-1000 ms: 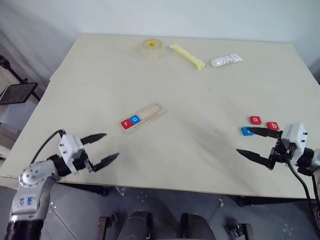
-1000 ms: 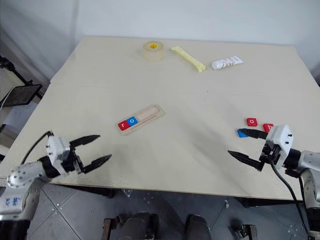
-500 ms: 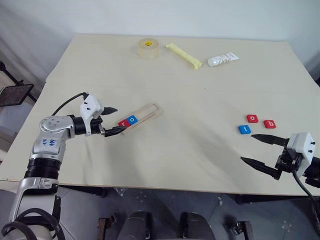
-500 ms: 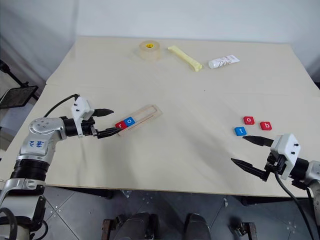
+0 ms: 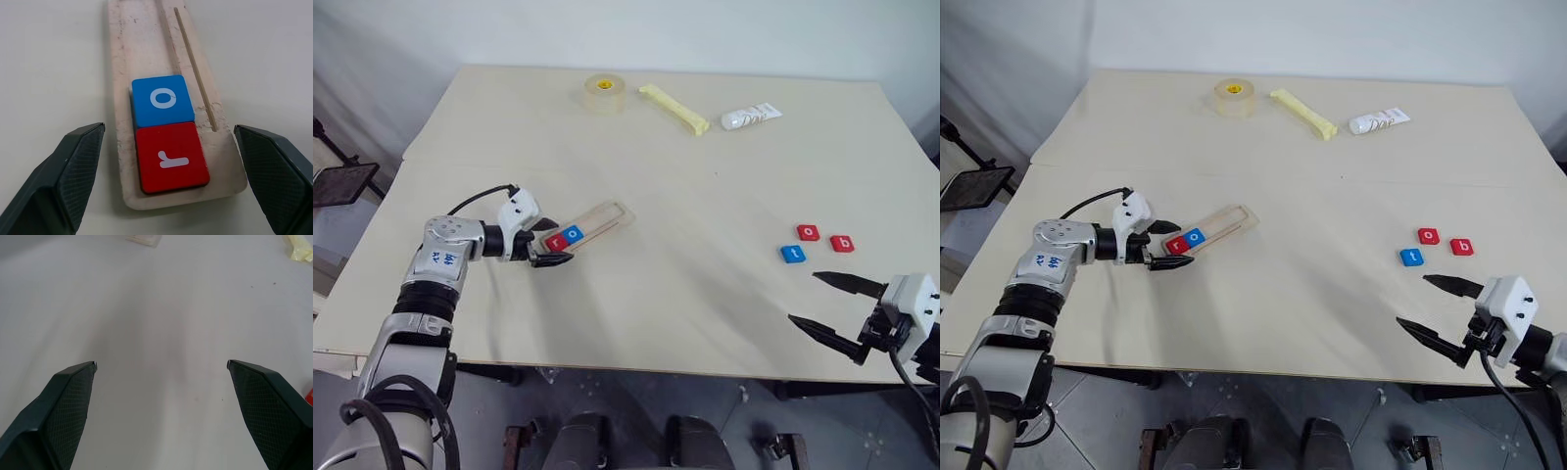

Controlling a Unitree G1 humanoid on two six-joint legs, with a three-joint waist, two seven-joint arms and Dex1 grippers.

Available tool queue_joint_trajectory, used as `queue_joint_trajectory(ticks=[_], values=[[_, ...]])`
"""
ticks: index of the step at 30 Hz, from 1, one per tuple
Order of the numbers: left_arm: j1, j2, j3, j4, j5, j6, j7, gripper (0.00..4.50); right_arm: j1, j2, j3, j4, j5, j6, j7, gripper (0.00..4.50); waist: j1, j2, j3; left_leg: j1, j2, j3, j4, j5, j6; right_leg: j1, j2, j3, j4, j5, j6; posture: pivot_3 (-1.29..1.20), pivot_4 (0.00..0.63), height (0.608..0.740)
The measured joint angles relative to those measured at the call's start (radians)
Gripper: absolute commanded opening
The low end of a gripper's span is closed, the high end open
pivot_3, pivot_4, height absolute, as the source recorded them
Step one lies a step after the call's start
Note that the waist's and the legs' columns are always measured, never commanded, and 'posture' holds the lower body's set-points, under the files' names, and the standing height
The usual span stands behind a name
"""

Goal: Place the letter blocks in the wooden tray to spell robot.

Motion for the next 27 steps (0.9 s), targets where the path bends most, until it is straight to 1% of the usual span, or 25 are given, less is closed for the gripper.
queue_joint_trajectory(ticks=[9,12,14,17,22,25,27], values=[[-0.023,-0.003,-0.037,-0.018,0.056,0.037,-0.002,4.50,-0.001,0.008,0.001,0.000,-0.001,0.000,-0.020,4.47,0.001,0.000,0.000,0.001,0.000,0.000,0.001,0.000,0.000,0.000,-0.001,0.000,0.002,0.000,0.000,0.00,0.150,0.740],[-0.034,-0.003,-0.050,-0.019,0.069,0.053,-0.004,3.91,-0.004,0.009,0.003,0.000,-0.002,0.000,-0.026,4.50,0.001,0.000,0.000,0.001,0.000,0.000,0.001,0.000,0.000,0.001,-0.001,0.001,0.003,0.000,0.000,0.00,0.150,0.740],[-0.038,-0.004,-0.053,-0.019,0.073,0.065,0.004,3.40,-0.008,0.009,0.004,0.000,-0.003,0.000,-0.029,4.50,0.000,0.000,-0.001,0.002,0.000,0.000,0.002,0.000,0.000,0.001,-0.001,0.001,0.003,0.000,0.000,0.00,0.150,0.740],[-0.038,-0.006,-0.053,-0.020,0.074,0.068,0.012,3.39,-0.019,0.009,0.004,0.000,-0.004,0.000,-0.036,4.50,0.000,0.000,-0.001,0.002,0.000,0.000,0.002,0.000,0.000,0.002,-0.001,0.001,0.004,0.000,0.000,0.00,0.150,0.740],[-0.031,-0.007,-0.048,-0.022,0.074,0.016,0.012,3.39,-0.022,0.009,0.004,0.000,-0.005,0.000,-0.036,4.50,0.001,0.000,-0.001,0.002,0.000,0.000,0.002,0.000,0.000,0.001,-0.001,0.001,0.004,0.000,0.000,0.00,0.150,0.740],[-0.033,-0.012,-0.050,-0.036,0.076,0.024,0.006,3.39,-0.022,0.009,0.004,0.000,-0.008,0.000,-0.036,4.50,0.002,0.000,-0.001,0.002,-0.001,-0.001,0.002,0.000,0.001,0.001,-0.001,0.001,0.004,0.000,0.000,0.00,0.150,0.740],[-0.037,-0.033,-0.063,-0.074,0.077,0.050,-0.007,3.39,-0.025,0.009,0.004,0.001,-0.011,0.000,-0.036,4.50,0.005,0.000,-0.001,0.000,-0.001,-0.002,0.003,0.000,0.001,0.001,-0.001,0.001,0.004,0.000,0.000,0.00,0.150,0.740]])
